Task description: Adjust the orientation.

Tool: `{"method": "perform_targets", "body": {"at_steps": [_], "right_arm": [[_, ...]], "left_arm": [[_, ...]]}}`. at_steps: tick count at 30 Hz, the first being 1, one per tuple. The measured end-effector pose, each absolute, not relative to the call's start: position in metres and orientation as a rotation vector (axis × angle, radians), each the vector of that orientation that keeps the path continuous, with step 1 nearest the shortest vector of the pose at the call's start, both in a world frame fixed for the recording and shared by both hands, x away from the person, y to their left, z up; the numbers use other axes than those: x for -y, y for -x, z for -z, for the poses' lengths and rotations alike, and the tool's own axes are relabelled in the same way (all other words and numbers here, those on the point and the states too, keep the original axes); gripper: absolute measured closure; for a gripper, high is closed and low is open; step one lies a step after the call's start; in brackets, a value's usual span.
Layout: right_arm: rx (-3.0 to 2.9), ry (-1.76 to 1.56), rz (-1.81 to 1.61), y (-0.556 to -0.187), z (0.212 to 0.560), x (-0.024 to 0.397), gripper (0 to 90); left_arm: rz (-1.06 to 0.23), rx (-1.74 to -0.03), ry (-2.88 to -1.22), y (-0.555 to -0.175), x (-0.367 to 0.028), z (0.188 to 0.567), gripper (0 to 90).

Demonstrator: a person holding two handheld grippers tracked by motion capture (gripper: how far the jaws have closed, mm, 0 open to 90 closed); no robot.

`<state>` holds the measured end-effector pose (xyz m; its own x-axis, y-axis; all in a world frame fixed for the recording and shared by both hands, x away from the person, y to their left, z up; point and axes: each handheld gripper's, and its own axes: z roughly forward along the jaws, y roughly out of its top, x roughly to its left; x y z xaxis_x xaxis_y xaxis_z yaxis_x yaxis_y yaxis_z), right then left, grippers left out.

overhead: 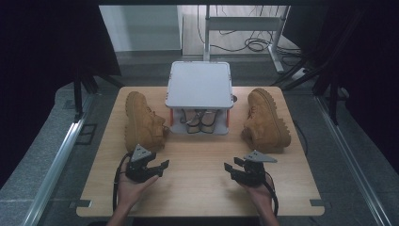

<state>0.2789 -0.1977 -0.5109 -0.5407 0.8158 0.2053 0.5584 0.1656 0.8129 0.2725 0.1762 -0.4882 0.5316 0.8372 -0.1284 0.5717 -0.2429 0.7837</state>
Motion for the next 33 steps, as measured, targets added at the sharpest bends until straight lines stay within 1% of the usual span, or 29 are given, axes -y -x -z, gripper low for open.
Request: {"method": "perform_targets", "body": {"at_steps": [3, 5, 9, 13, 18, 20, 26, 28, 31, 33], "right_arm": [[-2.156, -1.337, -1.319, -0.279, 0.509, 0.2, 47.7], [-2.152, -1.341, -1.312, -0.28, 0.51, 0.202, 47.7], [-2.149, -1.35, -1.302, -0.28, 0.51, 0.203, 47.7], [-2.137, -1.364, -1.304, -0.28, 0.508, 0.205, 47.7], [-2.12, -1.386, -1.295, -0.282, 0.507, 0.206, 47.6], [-2.116, -1.392, -1.295, -0.283, 0.507, 0.206, 47.6], [-2.119, -1.378, -1.295, -0.286, 0.507, 0.203, 47.7], [-2.119, -1.383, -1.293, -0.287, 0.508, 0.203, 47.7], [-2.115, -1.389, -1.294, -0.287, 0.508, 0.203, 47.6], [-2.115, -1.383, -1.296, -0.286, 0.507, 0.202, 47.6]], "left_arm": [[-0.415, -1.154, -1.937, -0.274, -0.176, 0.484, 37.3], [-0.416, -1.167, -1.933, -0.277, -0.178, 0.482, 39.8], [-0.417, -1.188, -1.915, -0.282, -0.18, 0.476, 50.5], [-0.398, -1.171, -1.93, -0.286, -0.177, 0.47, 62.3], [-0.398, -1.155, -1.949, -0.294, -0.172, 0.463, 72.3], [-0.395, -1.161, -1.954, -0.3, -0.172, 0.46, 73.7], [-0.424, -1.2, -1.969, -0.316, -0.17, 0.457, 73.7], [-0.429, -1.203, -1.977, -0.321, -0.168, 0.458, 76.4], [-0.39, -1.213, -1.967, -0.332, -0.164, 0.46, 84.4], [-0.402, -1.228, -1.969, -0.34, -0.161, 0.461, 86.1]]}}
